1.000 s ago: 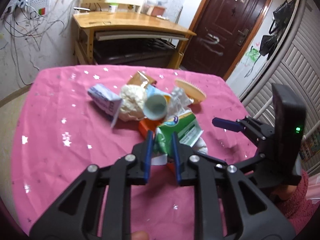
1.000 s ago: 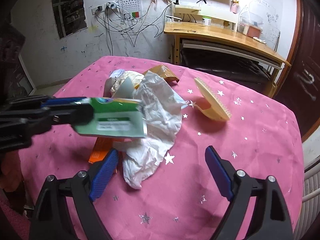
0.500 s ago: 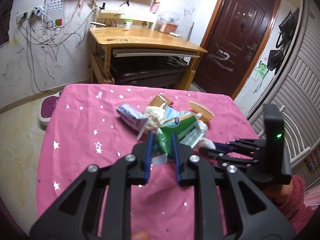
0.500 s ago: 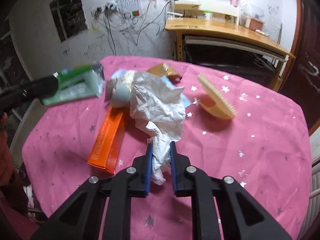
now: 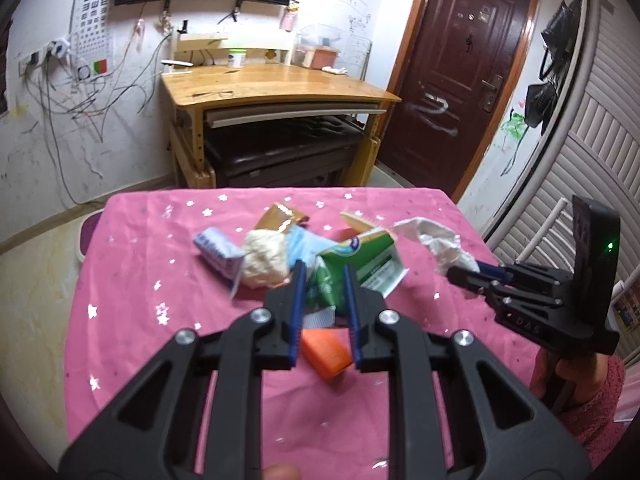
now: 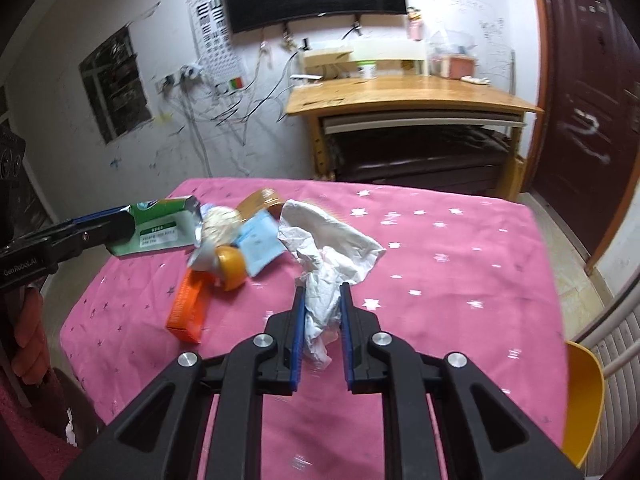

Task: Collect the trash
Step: 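Carry both items to the yellow bin and open both grippers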

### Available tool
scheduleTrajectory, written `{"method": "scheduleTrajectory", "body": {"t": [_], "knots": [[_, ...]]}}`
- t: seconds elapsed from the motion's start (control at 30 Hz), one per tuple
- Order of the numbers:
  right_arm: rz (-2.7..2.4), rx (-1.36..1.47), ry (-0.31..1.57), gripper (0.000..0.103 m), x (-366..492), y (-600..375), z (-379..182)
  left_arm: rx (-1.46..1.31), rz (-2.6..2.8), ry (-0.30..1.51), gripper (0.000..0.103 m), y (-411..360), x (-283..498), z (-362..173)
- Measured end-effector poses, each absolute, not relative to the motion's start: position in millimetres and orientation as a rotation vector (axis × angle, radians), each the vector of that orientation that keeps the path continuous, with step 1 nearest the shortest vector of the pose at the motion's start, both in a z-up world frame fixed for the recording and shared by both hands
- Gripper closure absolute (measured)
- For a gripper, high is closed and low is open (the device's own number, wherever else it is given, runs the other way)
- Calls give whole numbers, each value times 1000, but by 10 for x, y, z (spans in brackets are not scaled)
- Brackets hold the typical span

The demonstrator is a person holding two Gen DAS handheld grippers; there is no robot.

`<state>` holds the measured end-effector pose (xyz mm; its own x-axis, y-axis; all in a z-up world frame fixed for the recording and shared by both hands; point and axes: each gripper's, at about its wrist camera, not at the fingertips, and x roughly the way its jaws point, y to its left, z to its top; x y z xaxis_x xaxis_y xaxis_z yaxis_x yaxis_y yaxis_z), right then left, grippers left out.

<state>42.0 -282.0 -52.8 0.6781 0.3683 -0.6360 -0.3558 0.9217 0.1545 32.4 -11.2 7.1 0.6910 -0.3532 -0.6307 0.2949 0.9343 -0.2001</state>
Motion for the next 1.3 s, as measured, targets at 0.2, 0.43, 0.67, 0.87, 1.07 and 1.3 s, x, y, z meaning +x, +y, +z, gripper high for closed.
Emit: {"method": "scheduleTrajectory", "body": {"t": [0.2,0.43,0.67,0.87,1.07,1.3], "knots": [[324,95,678,93,332,-3379,-500,-30,-399,717,86,-511,378,152],[188,187,648,93,148,-4167,-574,38,-471,715,86,-1074,468,229],[63,259,667,93,17,-4807,-845,110,-556,733,86,-1738,517,210],[-1,300,713,93,-60,-5146,-1149,163,-624,763,86,-2322,527,112],[-4,350,781,93,-10,-5345,-1520,211,-654,796,86,-2867,541,-24],[-17,371,841,90,32,-5443,-1753,250,-668,828,86,-3382,571,-190]]}}
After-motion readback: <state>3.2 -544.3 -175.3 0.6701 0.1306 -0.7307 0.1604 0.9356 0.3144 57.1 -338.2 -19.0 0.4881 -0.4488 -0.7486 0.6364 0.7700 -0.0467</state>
